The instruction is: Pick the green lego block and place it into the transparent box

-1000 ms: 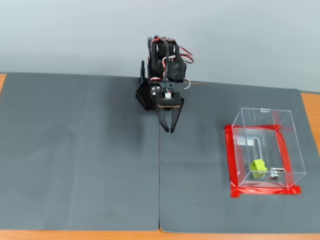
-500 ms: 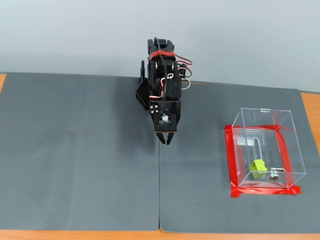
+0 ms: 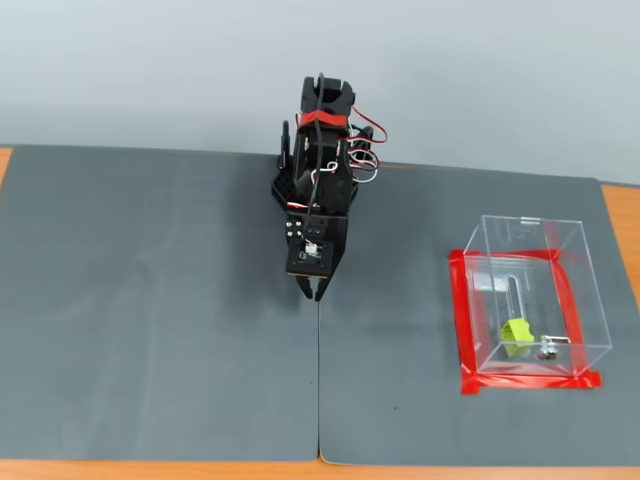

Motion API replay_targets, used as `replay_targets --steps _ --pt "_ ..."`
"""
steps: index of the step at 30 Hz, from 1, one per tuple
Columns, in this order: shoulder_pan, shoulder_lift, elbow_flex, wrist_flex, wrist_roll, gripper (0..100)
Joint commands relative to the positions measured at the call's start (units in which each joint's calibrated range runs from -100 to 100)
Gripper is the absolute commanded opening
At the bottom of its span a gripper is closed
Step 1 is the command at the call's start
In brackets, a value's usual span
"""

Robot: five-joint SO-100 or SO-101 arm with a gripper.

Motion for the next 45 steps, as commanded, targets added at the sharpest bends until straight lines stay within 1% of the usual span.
replay_targets --steps 1,13,18,20,27,30,38,45 --pt "-1.0 -0.5 0.3 -0.1 0.0 2" --pt "-1.0 -0.6 0.3 0.4 0.0 2" --pt "-2.7 -0.6 -2.7 9.1 0.0 2" --pt "-3.0 -0.6 -3.3 11.0 0.0 2" --pt "-3.1 -0.6 -3.5 11.8 0.1 2" --pt "-3.4 -0.6 -4.0 13.6 1.2 2" --pt "-5.0 -0.6 -5.4 19.2 1.3 2" --pt "-5.2 -0.6 -5.4 19.3 1.4 2"
